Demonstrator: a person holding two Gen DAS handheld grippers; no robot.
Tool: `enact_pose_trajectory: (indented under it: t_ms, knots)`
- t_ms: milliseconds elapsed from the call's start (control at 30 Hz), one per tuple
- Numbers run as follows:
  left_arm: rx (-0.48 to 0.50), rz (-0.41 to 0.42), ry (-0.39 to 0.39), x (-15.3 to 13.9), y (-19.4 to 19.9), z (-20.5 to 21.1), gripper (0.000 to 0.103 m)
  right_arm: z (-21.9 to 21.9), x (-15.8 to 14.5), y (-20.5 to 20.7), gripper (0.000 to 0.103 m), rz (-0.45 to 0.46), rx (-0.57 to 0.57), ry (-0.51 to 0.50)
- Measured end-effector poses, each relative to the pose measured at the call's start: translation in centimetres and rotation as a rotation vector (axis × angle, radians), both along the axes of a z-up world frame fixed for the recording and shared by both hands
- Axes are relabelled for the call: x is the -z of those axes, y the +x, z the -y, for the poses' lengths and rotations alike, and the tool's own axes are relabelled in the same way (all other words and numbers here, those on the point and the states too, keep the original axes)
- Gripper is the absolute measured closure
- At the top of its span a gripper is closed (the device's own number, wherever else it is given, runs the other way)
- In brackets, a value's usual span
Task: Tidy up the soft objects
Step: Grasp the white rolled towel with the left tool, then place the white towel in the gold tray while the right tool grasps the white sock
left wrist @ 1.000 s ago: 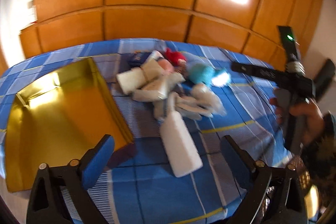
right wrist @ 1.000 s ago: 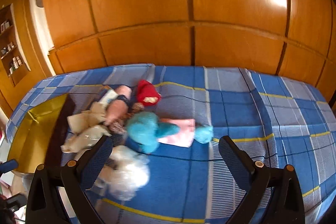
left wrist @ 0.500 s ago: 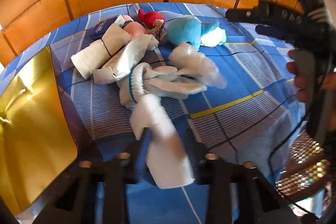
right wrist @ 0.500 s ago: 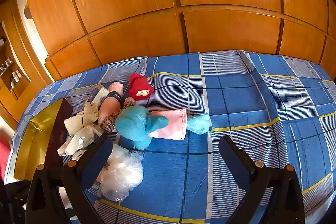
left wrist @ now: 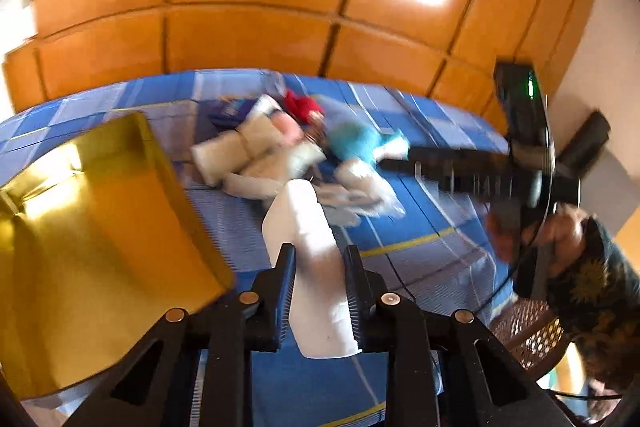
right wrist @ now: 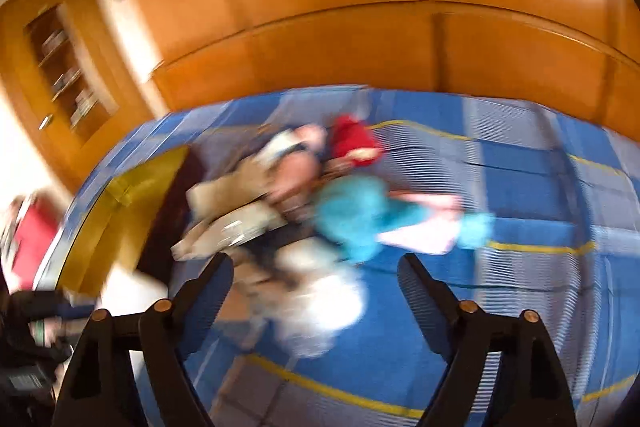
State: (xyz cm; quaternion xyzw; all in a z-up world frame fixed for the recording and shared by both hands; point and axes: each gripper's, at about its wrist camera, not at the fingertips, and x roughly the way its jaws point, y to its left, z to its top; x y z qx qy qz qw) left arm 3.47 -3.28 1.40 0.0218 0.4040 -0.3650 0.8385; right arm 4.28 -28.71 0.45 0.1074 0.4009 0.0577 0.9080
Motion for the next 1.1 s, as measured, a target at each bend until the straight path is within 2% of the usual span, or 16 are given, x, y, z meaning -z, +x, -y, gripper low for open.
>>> enact_pose_trajectory:
  t_ms: [100, 300, 333, 433, 533, 733, 833, 867, 900, 967, 1000, 1100]
  knots:
    - [-0.088, -0.006, -0.031, -0.9, 1.7, -2.7, 0.078, -3.8, 0.2, 1.1, 0.019, -0.028, -0.147, -0.053]
    - [-0.284, -0.042, -0.013, -0.8, 6.9, -7.4, 0.077, -9.1, 3.3, 4.3, 0.021, -0.131, -0.308, -0.218]
    - [-0.306, -0.045, 0.000, -0.5, 7.7, -7.8, 0.077, -9.3, 4.0, 4.7, 0.026, -0.145, -0.323, -0.238]
    - [-0.365, -0.076, 0.029, 0.6, 10.7, -8.5, 0.077, -9.9, 6.0, 5.8, 0.048, -0.188, -0.345, -0.312]
    - [-0.401, -0.104, 0.056, 1.4, 13.1, -8.5, 0.076, -9.8, 6.6, 5.7, 0.054, -0.182, -0.359, -0.301]
    - [-0.430, -0.100, 0.127, 3.2, 17.5, -6.1, 0.074, -9.0, 6.5, 5.0, 0.054, -0.162, -0.371, -0.246]
    - [-0.430, -0.109, 0.161, 4.1, 19.6, -5.0, 0.071, -9.3, 6.2, 4.7, 0.054, -0.155, -0.378, -0.258]
    - [-0.428, -0.112, 0.163, 4.3, 20.1, -4.7, 0.064, -9.5, 6.1, 4.4, 0.054, -0.153, -0.380, -0.263]
    - [-0.433, -0.114, 0.167, 4.5, 20.5, -4.5, 0.049, -9.6, 6.1, 4.5, 0.054, -0.151, -0.382, -0.266]
    - [-0.458, -0.121, 0.135, 4.3, 20.6, -4.7, 0.031, -9.6, 6.1, 4.4, 0.054, -0.151, -0.384, -0.265]
    - [-0.464, -0.117, 0.113, 4.0, 20.5, -4.9, 0.027, -9.6, 6.1, 4.4, 0.054, -0.152, -0.386, -0.263]
    - [-0.487, -0.089, 0.102, 3.1, 19.5, -5.5, 0.027, -9.6, 6.1, 4.5, 0.054, -0.153, -0.387, -0.261]
